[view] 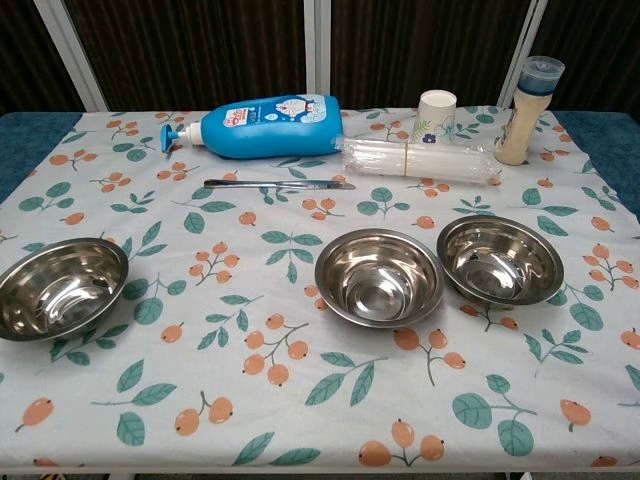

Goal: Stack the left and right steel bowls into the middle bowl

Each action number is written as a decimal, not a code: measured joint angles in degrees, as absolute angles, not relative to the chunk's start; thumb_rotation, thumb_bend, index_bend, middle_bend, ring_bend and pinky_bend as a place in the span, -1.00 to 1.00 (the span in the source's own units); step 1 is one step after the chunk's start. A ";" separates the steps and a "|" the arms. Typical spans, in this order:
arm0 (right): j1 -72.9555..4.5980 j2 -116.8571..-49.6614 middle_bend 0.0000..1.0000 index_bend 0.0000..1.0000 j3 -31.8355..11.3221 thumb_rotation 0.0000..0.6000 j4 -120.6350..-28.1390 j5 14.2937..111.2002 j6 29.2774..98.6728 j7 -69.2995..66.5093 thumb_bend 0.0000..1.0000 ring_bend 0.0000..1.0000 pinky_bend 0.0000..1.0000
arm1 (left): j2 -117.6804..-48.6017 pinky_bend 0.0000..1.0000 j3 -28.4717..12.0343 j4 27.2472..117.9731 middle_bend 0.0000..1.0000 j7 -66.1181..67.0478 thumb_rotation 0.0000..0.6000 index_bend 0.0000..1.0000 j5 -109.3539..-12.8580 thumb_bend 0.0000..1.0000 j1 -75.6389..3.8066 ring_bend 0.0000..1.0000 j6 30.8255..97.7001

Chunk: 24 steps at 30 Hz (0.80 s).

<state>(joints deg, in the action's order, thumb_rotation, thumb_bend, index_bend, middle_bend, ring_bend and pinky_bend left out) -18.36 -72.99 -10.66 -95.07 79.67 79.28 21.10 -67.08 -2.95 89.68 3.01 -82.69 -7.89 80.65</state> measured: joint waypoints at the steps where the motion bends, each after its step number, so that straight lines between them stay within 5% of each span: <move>1: -18.31 -72.98 -0.53 -0.48 -10.54 1.00 -95.12 79.84 79.44 21.16 -0.80 -0.90 -1.00 | -67.07 -0.39 -2.93 89.67 -0.44 2.91 1.00 -0.46 -82.70 -0.82 -7.90 -0.58 80.62; 12: -18.46 -71.82 -0.50 -0.49 -8.59 1.00 -96.33 81.11 78.10 23.80 -0.80 -0.96 -1.00 | -67.41 -0.39 -3.06 89.80 -0.45 2.52 1.00 -0.46 -83.48 -0.82 -7.60 -0.58 82.19; 24: -22.48 -73.44 -0.47 -0.49 -1.83 1.00 -96.91 82.37 63.95 31.44 -0.81 -0.93 -1.00 | -67.06 -0.39 -3.21 90.84 -0.45 2.78 1.00 -0.46 -84.70 -0.82 -7.82 -0.58 83.06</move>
